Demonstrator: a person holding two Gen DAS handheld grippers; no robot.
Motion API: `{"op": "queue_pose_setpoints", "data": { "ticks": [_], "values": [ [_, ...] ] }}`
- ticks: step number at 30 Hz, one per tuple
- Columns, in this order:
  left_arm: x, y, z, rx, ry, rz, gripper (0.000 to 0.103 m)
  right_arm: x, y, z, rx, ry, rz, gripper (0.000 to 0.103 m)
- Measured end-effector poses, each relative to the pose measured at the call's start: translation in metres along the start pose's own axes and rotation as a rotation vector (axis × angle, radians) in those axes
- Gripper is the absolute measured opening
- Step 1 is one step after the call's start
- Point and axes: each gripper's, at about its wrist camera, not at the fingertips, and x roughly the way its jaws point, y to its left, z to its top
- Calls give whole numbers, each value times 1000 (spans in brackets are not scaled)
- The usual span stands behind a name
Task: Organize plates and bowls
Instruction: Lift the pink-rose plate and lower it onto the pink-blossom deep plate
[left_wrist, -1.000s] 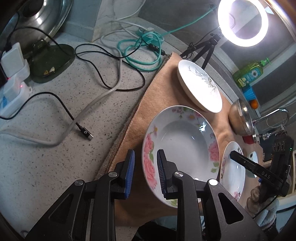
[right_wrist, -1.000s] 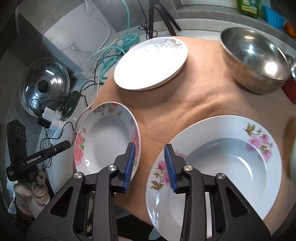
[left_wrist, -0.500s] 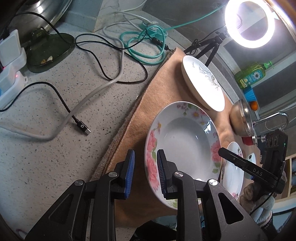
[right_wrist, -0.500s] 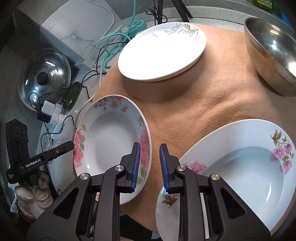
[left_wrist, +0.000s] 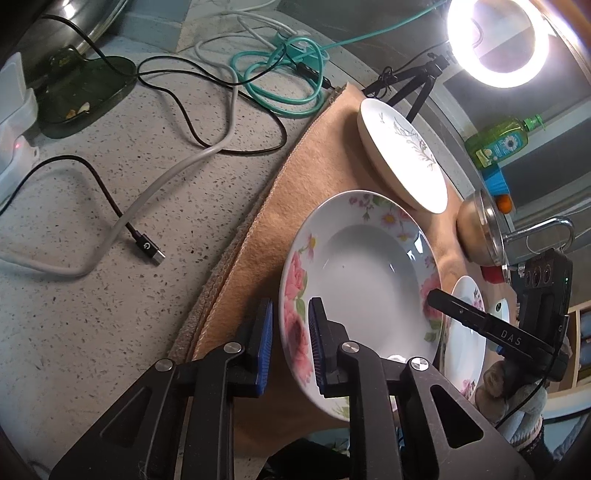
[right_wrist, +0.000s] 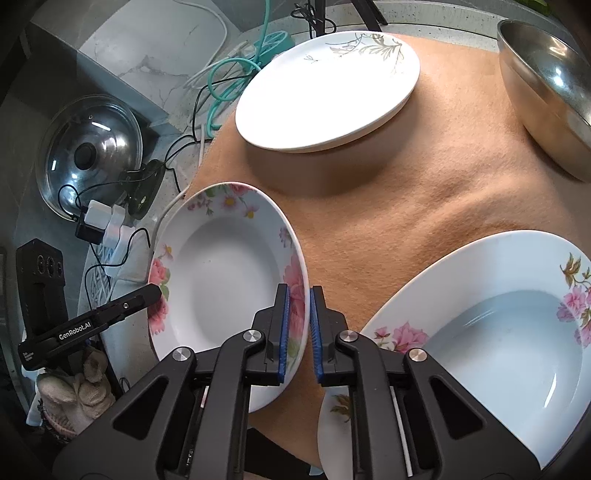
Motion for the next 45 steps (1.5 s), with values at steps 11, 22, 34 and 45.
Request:
{"op": "queue_pose_setpoints", "data": {
  "ticks": [11,22,34,45],
  "values": [
    [-1,-7,-1,18,-10,12,14,-2,1,-3,1,-6,-12,10],
    [-14,-23,1,69,-42,13,14,-21,4,-5,1,-47,-12,10],
    [-9,-75,-1,179,-34,-42,14,-72,-26,-22,74,-121,-34,10],
    [19,-132,-15,297,36,-96,14,-116,-80,-55,191,-173,-87,11]
  ]
}}
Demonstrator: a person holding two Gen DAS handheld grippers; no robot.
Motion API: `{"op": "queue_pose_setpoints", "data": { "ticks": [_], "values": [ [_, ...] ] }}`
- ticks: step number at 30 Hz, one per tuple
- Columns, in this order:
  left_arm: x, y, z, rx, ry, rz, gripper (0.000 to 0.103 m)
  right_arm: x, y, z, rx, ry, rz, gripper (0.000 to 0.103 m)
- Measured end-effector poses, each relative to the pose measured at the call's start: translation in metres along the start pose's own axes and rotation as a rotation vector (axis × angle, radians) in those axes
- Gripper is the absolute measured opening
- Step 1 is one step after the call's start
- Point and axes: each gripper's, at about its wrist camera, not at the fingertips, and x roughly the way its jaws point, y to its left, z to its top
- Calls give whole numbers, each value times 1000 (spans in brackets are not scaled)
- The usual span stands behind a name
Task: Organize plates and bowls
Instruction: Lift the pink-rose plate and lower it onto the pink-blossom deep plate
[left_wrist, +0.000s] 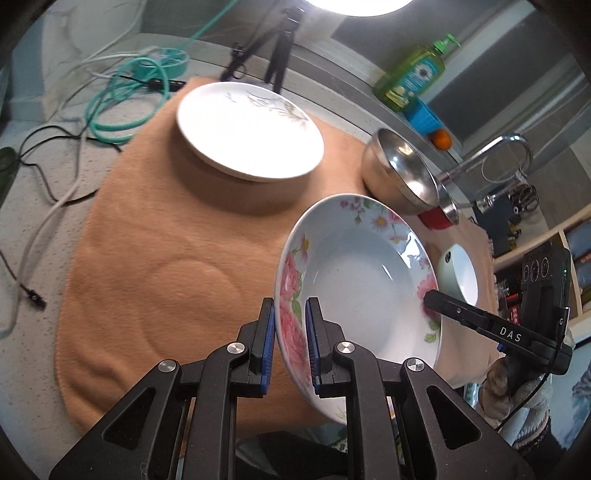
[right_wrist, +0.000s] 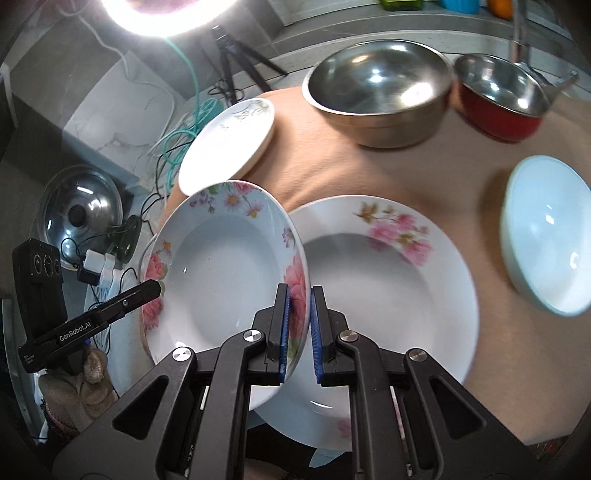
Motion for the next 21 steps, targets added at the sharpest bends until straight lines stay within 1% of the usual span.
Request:
{"op": "queue_pose_setpoints", "data": {
  "ticks": [11,21],
  "values": [
    [29,-42,-5,79,67,-27,14,-21,-49,-14,91,-23,-46,11],
    [45,-58,-10,113,111,-22,14,-24,-75,-24,124,-17,-72,11]
  ]
}}
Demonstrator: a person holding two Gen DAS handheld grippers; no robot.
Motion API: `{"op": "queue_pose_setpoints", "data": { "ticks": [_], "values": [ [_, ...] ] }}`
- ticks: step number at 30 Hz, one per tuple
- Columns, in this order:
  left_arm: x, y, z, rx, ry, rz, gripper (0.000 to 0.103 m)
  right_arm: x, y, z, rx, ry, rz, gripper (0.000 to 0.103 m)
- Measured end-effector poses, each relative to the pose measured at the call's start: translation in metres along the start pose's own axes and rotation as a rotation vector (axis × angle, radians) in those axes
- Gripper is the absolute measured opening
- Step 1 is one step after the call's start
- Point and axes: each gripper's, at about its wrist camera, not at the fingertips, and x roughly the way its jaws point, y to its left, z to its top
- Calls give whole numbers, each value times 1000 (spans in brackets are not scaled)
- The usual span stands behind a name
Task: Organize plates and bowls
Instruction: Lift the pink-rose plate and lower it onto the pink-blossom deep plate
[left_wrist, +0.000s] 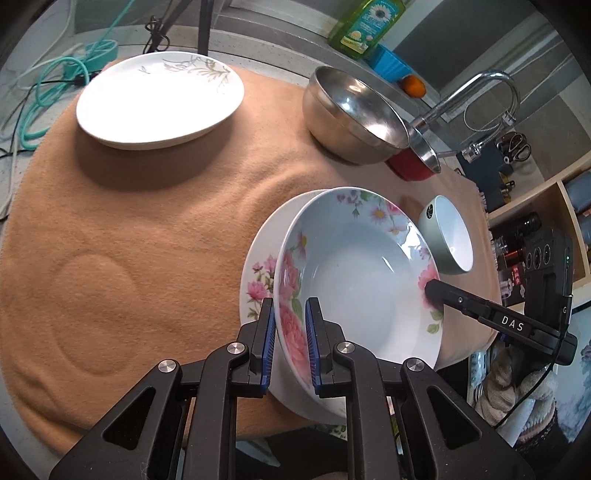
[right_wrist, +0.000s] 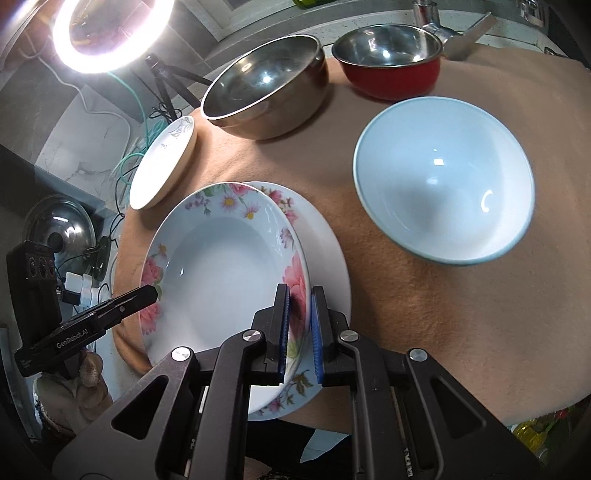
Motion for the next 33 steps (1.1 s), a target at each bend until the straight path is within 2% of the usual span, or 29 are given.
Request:
{"op": "queue_pose_setpoints", "data": {
  "ticks": [6,21,33],
  "values": [
    [4,-2,-1,5,12,14,14,1,-8,-1,0,8,-2,11],
    [12,-5,0,14,26,46,14,7,0,0,-29,11,-36,12],
    [12,-10,1,53,29,87,14,9,15,1,-132,18,-138,14]
  ]
}}
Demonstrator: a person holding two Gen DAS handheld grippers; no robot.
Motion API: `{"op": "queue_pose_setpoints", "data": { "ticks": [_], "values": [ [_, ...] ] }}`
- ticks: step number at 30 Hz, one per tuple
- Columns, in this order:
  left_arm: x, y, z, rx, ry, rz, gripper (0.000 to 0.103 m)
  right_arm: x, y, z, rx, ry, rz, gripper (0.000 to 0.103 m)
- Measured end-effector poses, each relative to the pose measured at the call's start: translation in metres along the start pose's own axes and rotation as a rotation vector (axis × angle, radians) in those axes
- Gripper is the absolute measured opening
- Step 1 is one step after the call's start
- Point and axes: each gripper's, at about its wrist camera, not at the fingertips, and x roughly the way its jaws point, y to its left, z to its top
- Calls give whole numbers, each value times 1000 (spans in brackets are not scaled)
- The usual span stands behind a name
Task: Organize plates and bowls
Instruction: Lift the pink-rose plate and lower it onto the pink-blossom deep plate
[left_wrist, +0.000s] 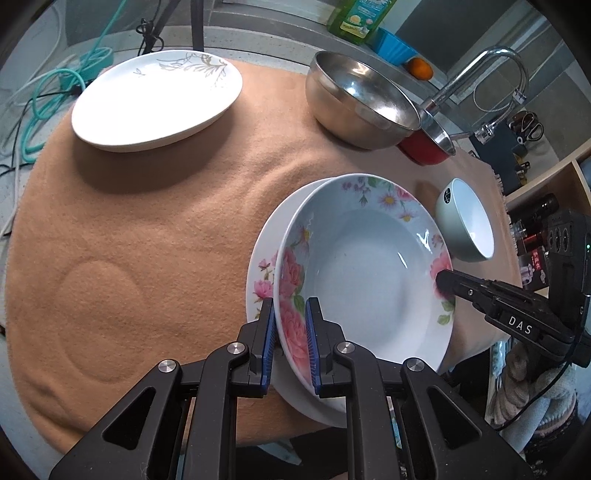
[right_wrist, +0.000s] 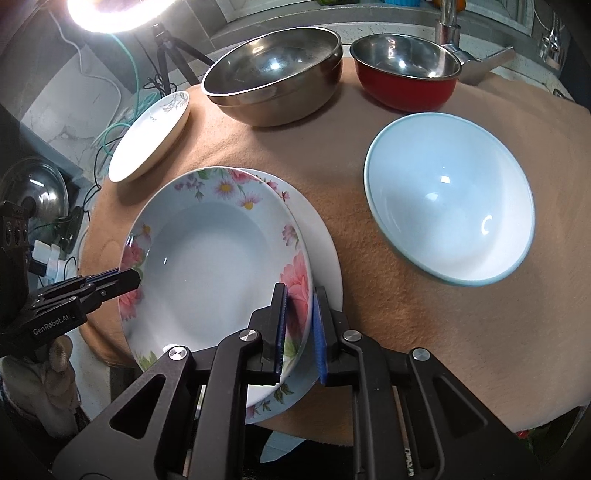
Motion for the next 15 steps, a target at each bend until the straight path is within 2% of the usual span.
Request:
{"op": "queue_pose_setpoints", "data": {
  "ticks": [15],
  "values": [
    [2,-7,2,47,12,39,14,2,6,2,-25,16,-35,14]
  ]
}}
